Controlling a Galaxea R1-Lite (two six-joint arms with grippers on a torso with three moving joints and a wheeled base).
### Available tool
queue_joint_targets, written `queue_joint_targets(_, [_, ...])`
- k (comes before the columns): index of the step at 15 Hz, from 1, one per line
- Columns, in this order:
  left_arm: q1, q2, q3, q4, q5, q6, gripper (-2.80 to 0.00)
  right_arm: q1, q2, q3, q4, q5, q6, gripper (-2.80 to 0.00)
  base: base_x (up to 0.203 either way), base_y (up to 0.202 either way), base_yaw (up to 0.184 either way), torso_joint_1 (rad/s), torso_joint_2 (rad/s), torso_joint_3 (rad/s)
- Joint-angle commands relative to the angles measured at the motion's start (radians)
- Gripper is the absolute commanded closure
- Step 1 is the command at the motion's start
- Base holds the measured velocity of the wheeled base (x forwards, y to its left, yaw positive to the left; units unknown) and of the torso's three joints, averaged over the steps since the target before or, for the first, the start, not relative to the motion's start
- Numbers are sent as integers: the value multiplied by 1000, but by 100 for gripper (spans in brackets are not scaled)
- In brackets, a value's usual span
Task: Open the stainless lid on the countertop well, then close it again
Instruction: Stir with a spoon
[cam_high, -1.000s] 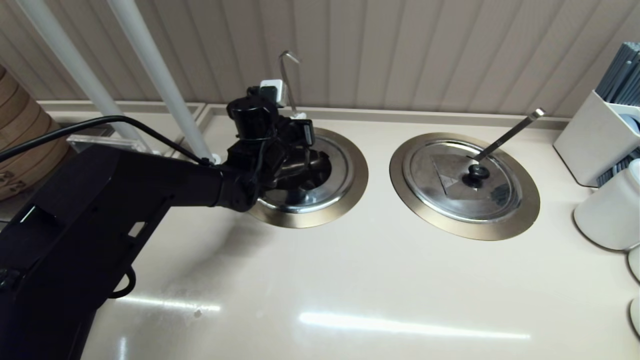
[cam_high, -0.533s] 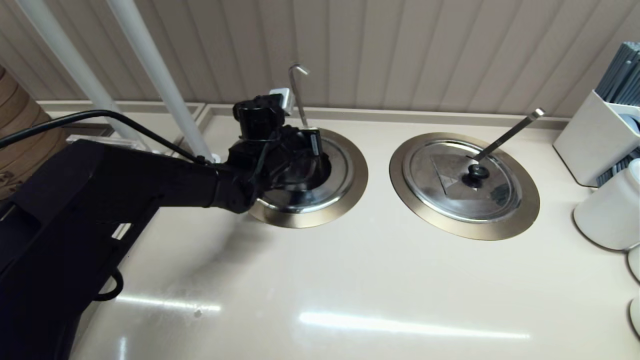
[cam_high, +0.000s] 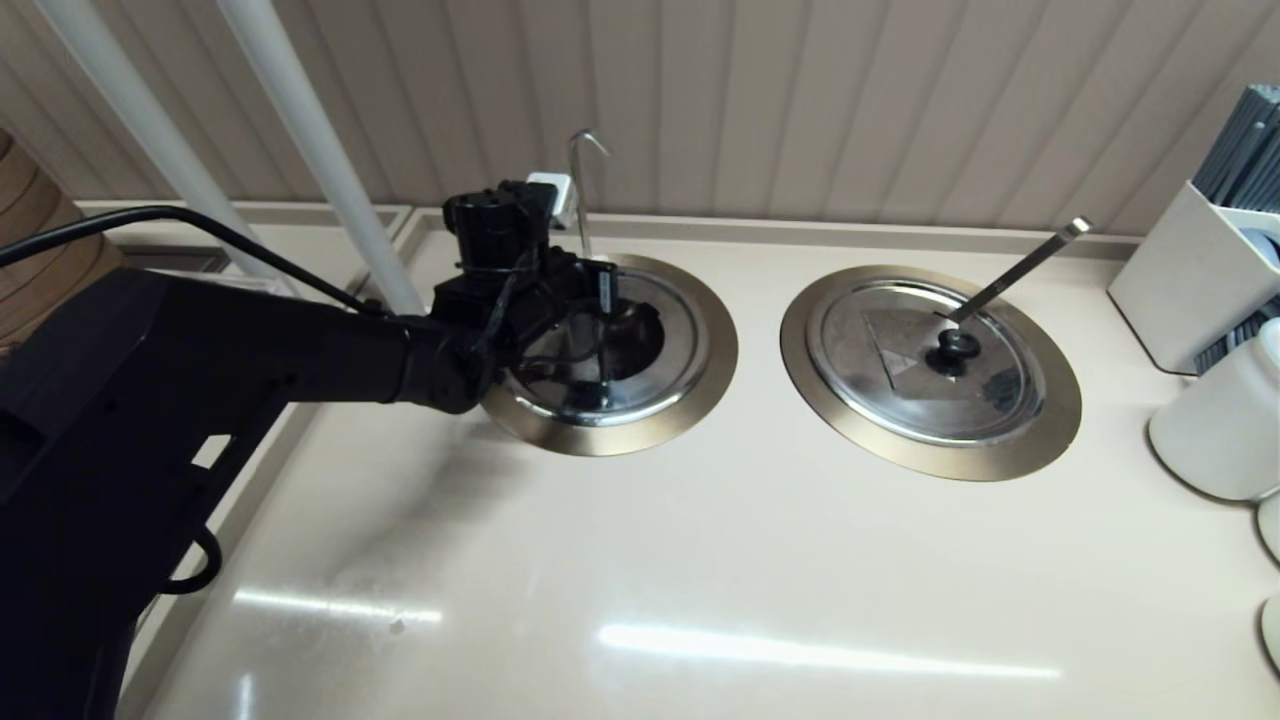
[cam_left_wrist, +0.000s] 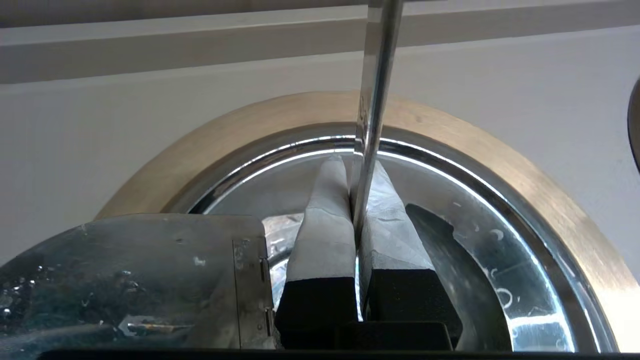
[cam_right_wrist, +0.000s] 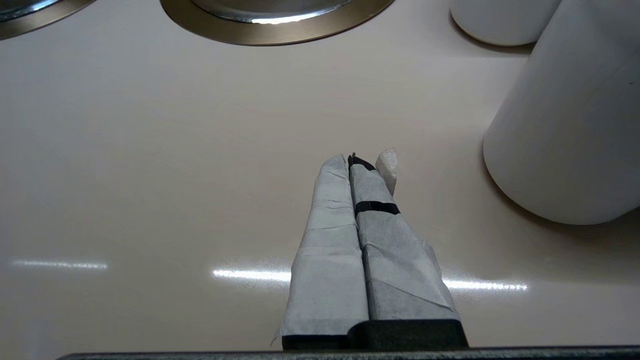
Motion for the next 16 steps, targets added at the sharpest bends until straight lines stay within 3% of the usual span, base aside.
queue_joint_targets(1, [1,37,-53,-7,31,1,0,0,0,5,0,0,-1,0,0,0,0,0,0,0])
queue_joint_targets(3, [0,97,-127,-54,134,-1,0,0,0,5,0,0,-1,0,0,0,0,0,0,0])
queue_joint_targets(5, [-10,108,-125,-85,135,-10,0,0,0,5,0,0,-1,0,0,0,0,0,0,0])
queue_joint_targets(8, [-41,112,-128,-81,135,-98,0,0,0,5,0,0,-1,0,0,0,0,0,0,0])
queue_joint_targets(16, [-41,113,-156,-4,138,-93,0,0,0,5,0,0,-1,0,0,0,0,0,0,0])
